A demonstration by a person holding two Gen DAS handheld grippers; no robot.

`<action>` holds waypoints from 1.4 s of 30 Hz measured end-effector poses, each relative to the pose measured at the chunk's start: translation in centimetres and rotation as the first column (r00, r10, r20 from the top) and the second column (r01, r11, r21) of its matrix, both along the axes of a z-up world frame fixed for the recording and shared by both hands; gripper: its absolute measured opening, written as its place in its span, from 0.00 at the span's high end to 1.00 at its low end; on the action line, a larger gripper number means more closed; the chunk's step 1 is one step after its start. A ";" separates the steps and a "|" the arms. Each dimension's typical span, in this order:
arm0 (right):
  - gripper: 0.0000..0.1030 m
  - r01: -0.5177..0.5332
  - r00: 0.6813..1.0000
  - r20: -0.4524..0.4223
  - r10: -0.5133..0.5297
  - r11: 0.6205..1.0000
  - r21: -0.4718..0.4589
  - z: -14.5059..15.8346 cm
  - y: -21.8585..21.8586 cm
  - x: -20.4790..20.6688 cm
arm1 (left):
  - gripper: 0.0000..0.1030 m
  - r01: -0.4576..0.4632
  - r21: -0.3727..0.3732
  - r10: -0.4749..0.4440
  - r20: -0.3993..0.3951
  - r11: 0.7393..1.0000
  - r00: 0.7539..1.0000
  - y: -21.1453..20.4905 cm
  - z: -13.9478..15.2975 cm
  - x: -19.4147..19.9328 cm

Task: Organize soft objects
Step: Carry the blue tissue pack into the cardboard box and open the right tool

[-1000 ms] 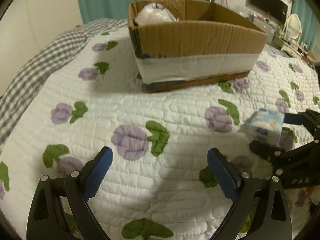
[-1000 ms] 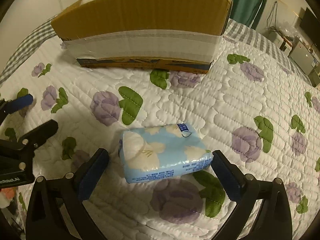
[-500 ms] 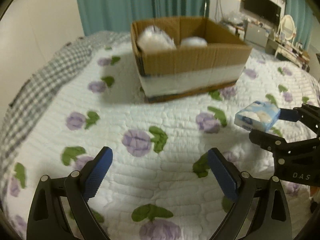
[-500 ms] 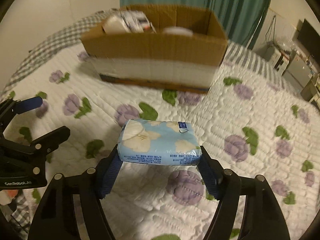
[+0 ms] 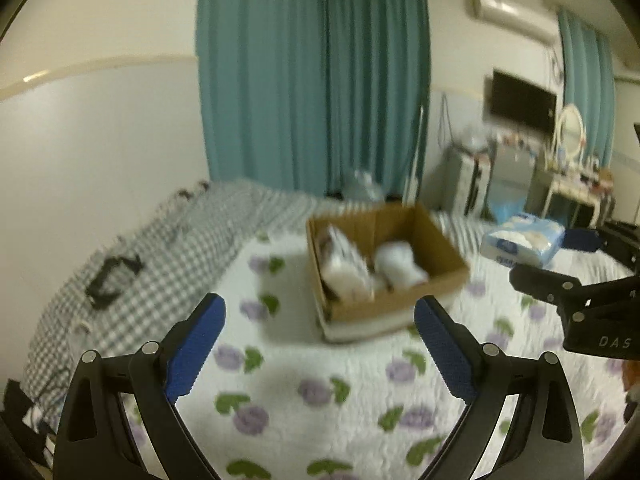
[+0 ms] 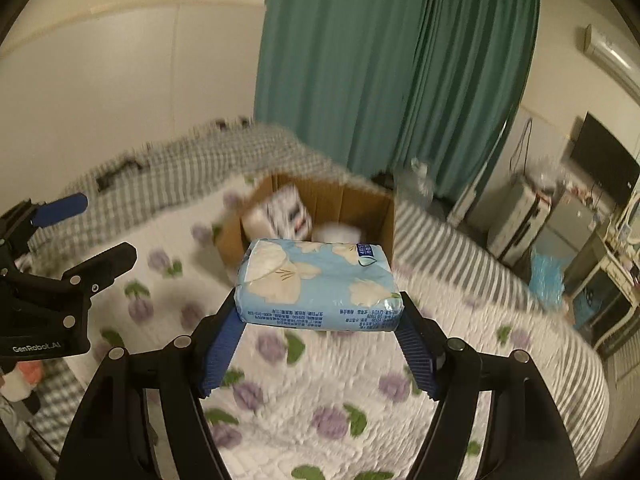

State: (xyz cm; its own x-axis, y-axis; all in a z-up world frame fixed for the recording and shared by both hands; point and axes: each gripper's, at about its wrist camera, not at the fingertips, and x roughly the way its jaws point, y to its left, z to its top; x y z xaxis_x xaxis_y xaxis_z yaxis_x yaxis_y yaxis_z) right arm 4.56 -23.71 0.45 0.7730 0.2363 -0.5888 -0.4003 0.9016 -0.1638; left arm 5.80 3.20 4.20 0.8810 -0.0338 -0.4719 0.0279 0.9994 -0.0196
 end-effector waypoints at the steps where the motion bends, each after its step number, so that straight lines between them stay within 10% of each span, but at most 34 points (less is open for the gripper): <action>1: 0.30 -0.004 1.000 0.023 0.004 1.000 0.014 1.2 0.2 0.2 | 0.06 -0.001 -0.012 0.002 0.022 1.000 1.000 0.3 1.0 0.4; 14: 0.30 0.015 0.997 0.071 -0.028 0.982 0.187 6.7 1.8 11.4 | 0.06 -0.049 -0.006 0.049 0.101 0.999 0.994 1.6 4.6 11.8; 28: 0.29 0.112 0.986 -0.143 -0.090 0.981 0.157 -6.3 3.2 25.8 | 0.06 -0.027 0.097 0.034 -0.071 0.995 0.997 -1.0 -5.1 21.3; 31: 0.06 0.125 0.986 -0.130 -0.105 0.980 0.154 -7.4 2.9 26.6 | 0.06 -0.009 0.122 0.018 -0.074 0.992 0.997 -1.7 -6.0 21.4; 42: 0.05 0.173 0.985 -0.012 -0.174 0.963 0.205 0.6 0.3 21.4 | 0.06 -0.020 0.130 0.015 0.041 0.991 0.999 -2.3 1.1 16.4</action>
State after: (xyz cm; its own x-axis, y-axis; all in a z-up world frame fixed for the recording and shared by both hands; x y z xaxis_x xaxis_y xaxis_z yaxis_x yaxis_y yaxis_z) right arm 25.99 -23.46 1.09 0.8164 0.2134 -0.5367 -0.2346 0.9717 0.0295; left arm 22.24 0.91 5.26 0.8993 0.0413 -0.4354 0.0083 0.9937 0.1114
